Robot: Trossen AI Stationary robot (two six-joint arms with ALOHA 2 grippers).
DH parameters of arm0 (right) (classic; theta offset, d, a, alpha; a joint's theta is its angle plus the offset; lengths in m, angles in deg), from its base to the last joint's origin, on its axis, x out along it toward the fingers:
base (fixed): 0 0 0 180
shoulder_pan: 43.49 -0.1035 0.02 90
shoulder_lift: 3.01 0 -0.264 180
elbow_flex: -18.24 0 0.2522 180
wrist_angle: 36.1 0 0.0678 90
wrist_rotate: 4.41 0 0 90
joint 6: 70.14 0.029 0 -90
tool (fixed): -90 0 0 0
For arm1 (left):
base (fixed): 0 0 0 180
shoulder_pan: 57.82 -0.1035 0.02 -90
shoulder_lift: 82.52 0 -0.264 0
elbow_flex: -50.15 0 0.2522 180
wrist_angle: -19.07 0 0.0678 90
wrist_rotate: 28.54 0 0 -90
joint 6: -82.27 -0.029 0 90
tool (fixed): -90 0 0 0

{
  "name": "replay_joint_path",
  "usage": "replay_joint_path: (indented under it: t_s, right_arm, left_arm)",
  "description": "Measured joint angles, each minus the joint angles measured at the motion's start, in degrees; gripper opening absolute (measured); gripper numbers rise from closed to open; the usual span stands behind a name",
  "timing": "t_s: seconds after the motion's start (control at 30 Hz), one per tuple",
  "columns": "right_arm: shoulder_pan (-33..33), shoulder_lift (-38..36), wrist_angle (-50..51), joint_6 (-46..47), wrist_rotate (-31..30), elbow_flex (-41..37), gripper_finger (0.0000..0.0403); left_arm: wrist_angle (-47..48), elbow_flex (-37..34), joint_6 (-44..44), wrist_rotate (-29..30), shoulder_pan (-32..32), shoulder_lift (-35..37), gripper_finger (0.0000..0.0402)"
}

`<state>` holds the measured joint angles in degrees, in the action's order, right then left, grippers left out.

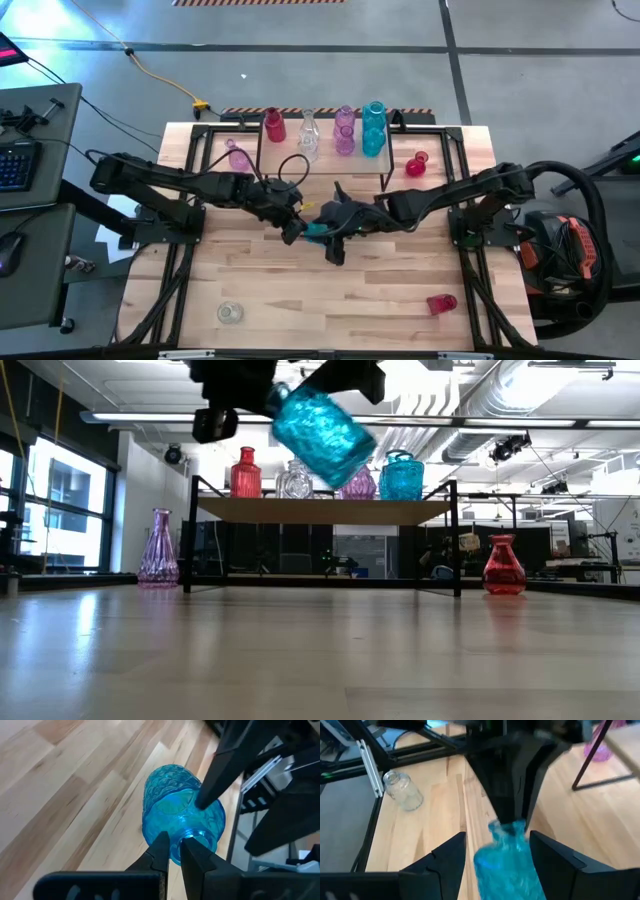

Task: Sort vases onto shelf
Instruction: Put the blue vase on the shelf aligned with the other blue vases

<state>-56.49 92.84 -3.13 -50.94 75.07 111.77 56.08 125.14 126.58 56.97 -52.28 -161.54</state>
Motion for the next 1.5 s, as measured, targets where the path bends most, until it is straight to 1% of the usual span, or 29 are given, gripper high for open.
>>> replay_joint_path:
  t_s: [0.37,0.6,0.77,0.93,1.07,1.33,1.4,1.5]
  right_arm:
    - [-0.56,2.49,-0.14,0.07,-0.55,0.04,0.0201]
    - [-0.57,3.27,0.19,-1.31,0.01,0.11,0.0201]
    - [-0.96,5.08,-1.07,-1.48,1.12,0.11,0.0201]
    - [-1.04,5.36,-1.29,0.01,0.0,0.11,0.0199]
    - [-1.06,5.4,-0.73,-0.21,-0.25,0.87,0.0174]
    - [-0.95,5.45,0.24,-0.36,-0.19,1.81,0.0086]
    - [-0.95,5.45,0.34,0.08,-0.46,1.81,0.0074]
    - [-0.91,5.45,0.42,0.98,-0.44,1.81,0.0068]
  left_arm:
    - [-0.55,-0.02,1.09,-0.09,1.86,-0.98,0.0014]
    - [-3.87,-0.02,1.07,-0.95,2.74,-2.15,0.0014]
    - [-3.28,-0.08,1.18,-1.02,2.79,-2.32,0.0014]
    - [-3.07,-0.09,1.03,-0.98,2.74,-2.3,0.0014]
    - [-3.38,-0.09,0.99,-0.98,2.75,-2.24,0.0014]
    - [-3.17,-0.09,1.01,-0.54,2.54,-2.08,0.0015]
    - [-2.98,-0.09,1.08,-0.4,2.3,-2.08,0.0015]
    - [-2.94,-0.09,0.89,-0.47,2.02,-2.08,0.0015]
